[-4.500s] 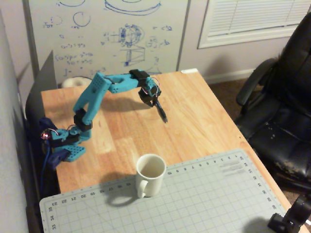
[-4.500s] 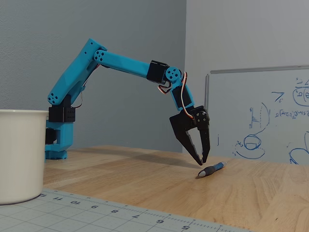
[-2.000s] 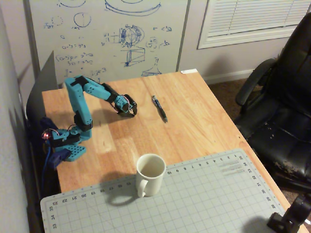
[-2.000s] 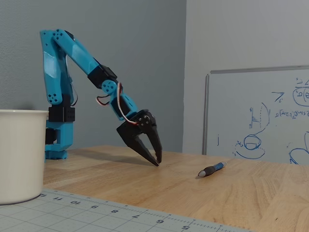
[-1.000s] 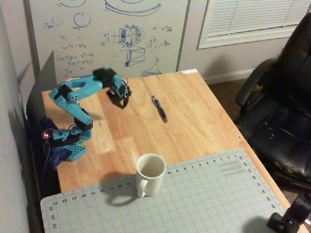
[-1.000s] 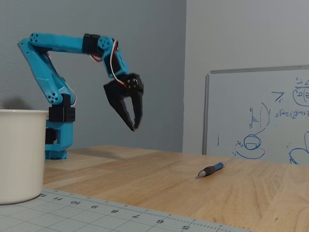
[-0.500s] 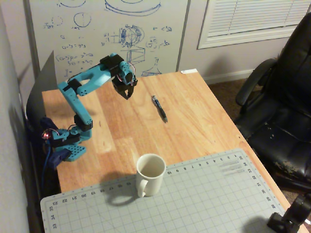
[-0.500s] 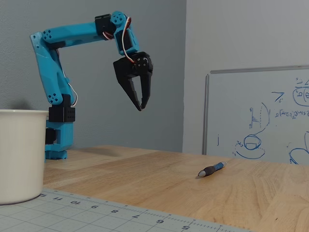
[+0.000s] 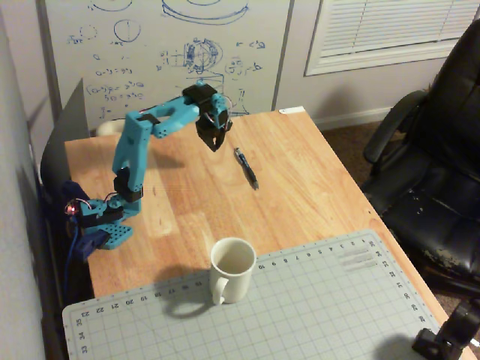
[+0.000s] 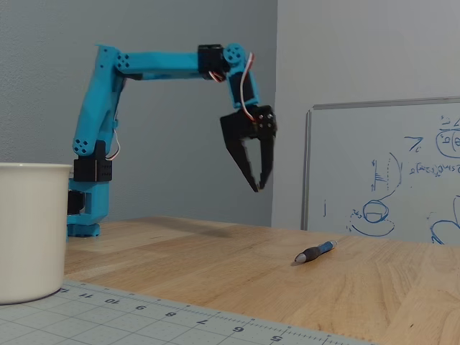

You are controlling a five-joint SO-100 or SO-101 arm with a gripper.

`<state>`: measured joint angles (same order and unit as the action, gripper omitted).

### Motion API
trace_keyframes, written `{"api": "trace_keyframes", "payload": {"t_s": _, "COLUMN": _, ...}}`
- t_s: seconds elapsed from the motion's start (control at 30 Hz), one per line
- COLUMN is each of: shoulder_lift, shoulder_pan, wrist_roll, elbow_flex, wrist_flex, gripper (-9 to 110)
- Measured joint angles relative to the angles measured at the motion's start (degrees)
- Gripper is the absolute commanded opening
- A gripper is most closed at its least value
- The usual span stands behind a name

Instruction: Touch the pen.

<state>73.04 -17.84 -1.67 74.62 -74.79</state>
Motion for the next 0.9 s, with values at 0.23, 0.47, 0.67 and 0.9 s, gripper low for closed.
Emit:
{"api": "trace_keyframes", "payload": {"t_s": 0.23, "shoulder_lift": -10.4, "shoulder_pan": 0.1, "wrist_roll": 0.0, "elbow_flex": -3.6, "wrist_flex": 0.8, "gripper": 1}}
{"api": "trace_keyframes", "payload": {"t_s": 0.47, "shoulder_lift": -16.3, "shoulder_pan": 0.1, "wrist_roll": 0.0, "elbow_flex": -6.9, "wrist_flex": 0.8, "gripper": 1}}
{"api": "trace_keyframes", "payload": {"t_s": 0.67, "shoulder_lift": -20.6, "shoulder_pan": 0.1, "wrist_roll": 0.0, "elbow_flex": -9.8, "wrist_flex": 0.8, "gripper": 1}}
{"api": "trace_keyframes", "payload": {"t_s": 0.9, "shoulder_lift": -22.1, "shoulder_pan": -1.2, "wrist_roll": 0.0, "elbow_flex": -13.3, "wrist_flex": 0.8, "gripper": 1}}
